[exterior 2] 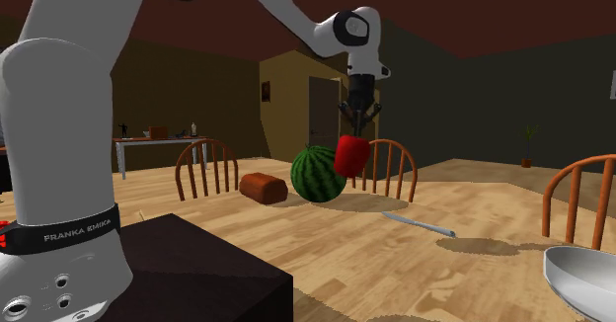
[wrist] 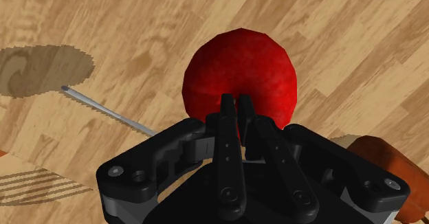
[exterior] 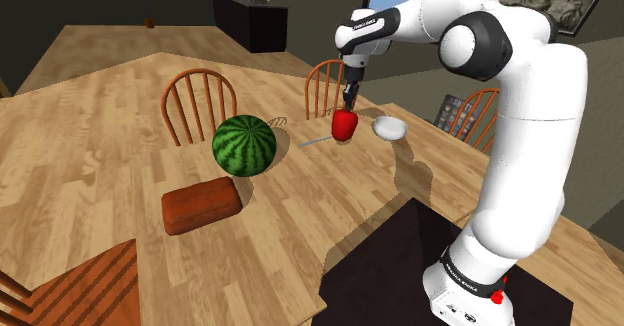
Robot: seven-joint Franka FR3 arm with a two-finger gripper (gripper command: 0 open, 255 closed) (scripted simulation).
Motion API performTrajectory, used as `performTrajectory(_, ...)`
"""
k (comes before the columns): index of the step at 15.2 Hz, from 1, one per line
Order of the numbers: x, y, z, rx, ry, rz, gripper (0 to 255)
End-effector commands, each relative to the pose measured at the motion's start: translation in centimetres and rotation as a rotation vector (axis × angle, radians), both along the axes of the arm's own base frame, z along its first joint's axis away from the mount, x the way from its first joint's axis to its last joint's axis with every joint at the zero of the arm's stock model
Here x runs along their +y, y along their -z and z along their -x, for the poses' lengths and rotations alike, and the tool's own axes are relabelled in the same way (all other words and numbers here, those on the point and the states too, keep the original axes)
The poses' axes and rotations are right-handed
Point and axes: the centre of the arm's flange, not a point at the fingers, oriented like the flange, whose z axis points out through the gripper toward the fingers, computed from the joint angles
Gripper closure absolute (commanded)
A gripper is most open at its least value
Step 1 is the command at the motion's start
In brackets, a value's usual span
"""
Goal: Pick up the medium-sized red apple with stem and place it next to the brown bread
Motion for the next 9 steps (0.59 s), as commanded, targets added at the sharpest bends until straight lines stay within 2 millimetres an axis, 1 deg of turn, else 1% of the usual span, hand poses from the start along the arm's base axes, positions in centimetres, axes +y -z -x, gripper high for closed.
performTrajectory(1, 2.4, 0.1, 0.8, 0.0, 0.001, 0.0, 255)
performTrajectory(9, 12.8, 0.1, 2.5, 0.0, 0.001, 0.0, 255)
